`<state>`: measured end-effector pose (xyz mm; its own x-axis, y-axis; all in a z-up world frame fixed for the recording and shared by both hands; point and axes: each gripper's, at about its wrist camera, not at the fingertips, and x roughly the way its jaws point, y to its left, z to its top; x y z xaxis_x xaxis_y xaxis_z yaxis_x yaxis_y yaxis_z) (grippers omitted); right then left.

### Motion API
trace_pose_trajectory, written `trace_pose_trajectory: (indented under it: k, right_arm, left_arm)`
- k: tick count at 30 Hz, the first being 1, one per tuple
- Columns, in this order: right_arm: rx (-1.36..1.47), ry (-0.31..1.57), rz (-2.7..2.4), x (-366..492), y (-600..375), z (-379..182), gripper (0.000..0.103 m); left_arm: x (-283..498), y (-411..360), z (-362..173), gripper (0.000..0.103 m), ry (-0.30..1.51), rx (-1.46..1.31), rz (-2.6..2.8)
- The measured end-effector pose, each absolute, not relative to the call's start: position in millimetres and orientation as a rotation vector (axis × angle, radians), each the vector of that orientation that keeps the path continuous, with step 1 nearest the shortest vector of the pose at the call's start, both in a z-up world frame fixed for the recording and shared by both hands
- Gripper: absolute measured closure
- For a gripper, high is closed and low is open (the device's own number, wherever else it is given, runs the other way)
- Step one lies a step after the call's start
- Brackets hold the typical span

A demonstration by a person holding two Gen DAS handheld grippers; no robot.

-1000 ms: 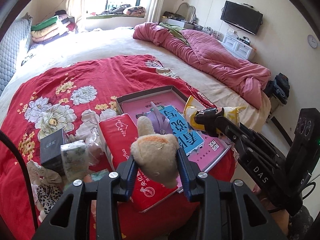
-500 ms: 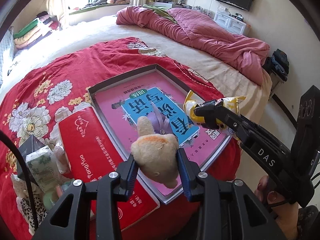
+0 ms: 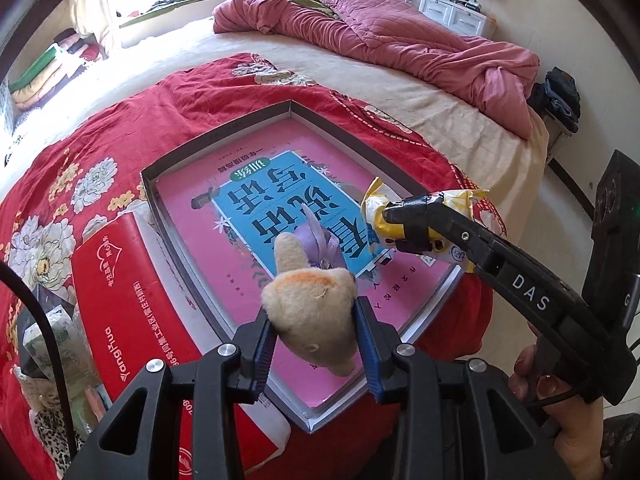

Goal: Organize soft objects
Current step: 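Open the left tool over the pink tray while the right tool releases the snack bag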

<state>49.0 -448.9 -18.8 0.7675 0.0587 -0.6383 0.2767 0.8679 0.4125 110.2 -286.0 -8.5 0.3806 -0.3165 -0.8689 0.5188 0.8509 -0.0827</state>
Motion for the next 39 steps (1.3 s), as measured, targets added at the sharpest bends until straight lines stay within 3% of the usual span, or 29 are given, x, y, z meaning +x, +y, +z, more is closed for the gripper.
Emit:
trace_pose_trajectory:
  k: [4, 17, 23, 34, 39]
  right_arm:
    - [0.476, 0.742, -0.169, 50, -449, -25, 0.066]
    - [0.434, 0.807, -0.235, 52, -448, -34, 0.064]
    - [0.431, 0.795, -0.244, 49, -448, -30, 0.054]
    - [0.361, 0.777, -0.267, 48, -442, -21, 0.048]
    - [0.324, 0.765, -0.280, 48, -439, -17, 0.047]
  left_arm:
    - [111, -289, -15, 0.065, 1.073, 0.229, -0.533]
    - [110, -292, -25, 0.064, 1.132, 0.228, -0.546]
    - [109, -290, -27, 0.063, 1.149, 0.230, -0.536]
    - [106, -285, -21, 0.047, 1.129, 0.233, -0.526]
    - [103, -278, -12, 0.045, 1.101, 0.215, -0.520]
